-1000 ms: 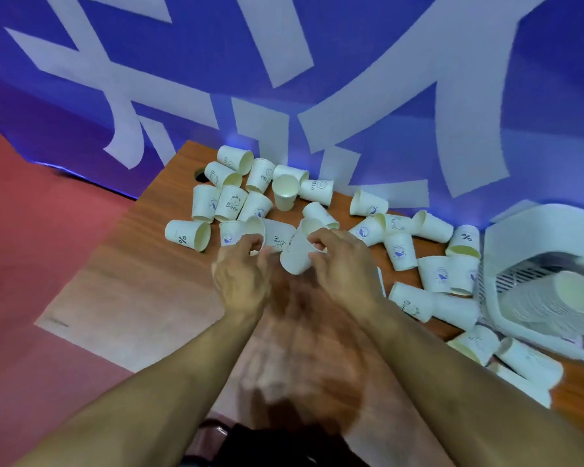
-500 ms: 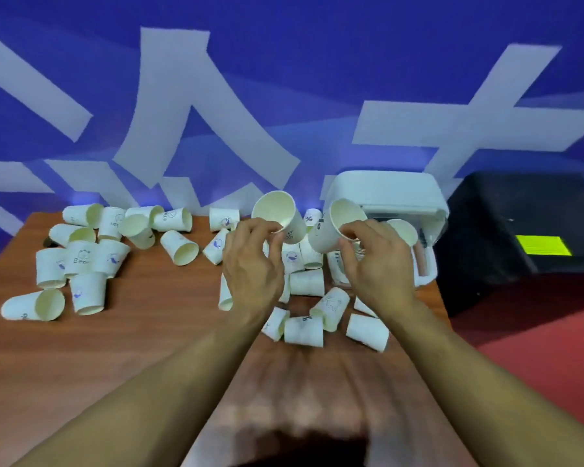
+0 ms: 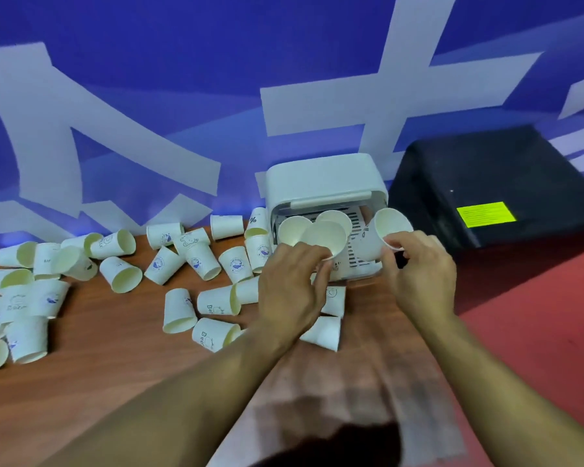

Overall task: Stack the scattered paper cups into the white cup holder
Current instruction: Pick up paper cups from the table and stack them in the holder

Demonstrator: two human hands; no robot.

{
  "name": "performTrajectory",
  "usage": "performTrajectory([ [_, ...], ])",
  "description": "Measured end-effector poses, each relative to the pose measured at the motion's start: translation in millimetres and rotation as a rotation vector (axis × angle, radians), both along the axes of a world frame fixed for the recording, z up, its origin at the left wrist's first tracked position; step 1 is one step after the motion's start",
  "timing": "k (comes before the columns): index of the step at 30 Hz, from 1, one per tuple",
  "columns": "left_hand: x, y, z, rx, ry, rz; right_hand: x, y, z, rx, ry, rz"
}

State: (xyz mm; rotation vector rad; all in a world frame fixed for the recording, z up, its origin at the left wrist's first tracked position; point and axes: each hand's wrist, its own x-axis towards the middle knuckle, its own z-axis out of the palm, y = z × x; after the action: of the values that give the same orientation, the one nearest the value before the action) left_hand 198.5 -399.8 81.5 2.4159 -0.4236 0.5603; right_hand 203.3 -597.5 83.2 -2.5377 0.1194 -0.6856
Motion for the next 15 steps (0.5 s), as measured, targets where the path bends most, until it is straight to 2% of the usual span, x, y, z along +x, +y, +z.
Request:
performTrajectory([
  [9,15,-16,-22,0.032,0.048,-0.011,21,-11,-19,0.013,-0.022,0.019],
  [15,24,-30,-17,0.002,-0.039,-0.033,32,-18,-16,0.023,-0.046,0.008],
])
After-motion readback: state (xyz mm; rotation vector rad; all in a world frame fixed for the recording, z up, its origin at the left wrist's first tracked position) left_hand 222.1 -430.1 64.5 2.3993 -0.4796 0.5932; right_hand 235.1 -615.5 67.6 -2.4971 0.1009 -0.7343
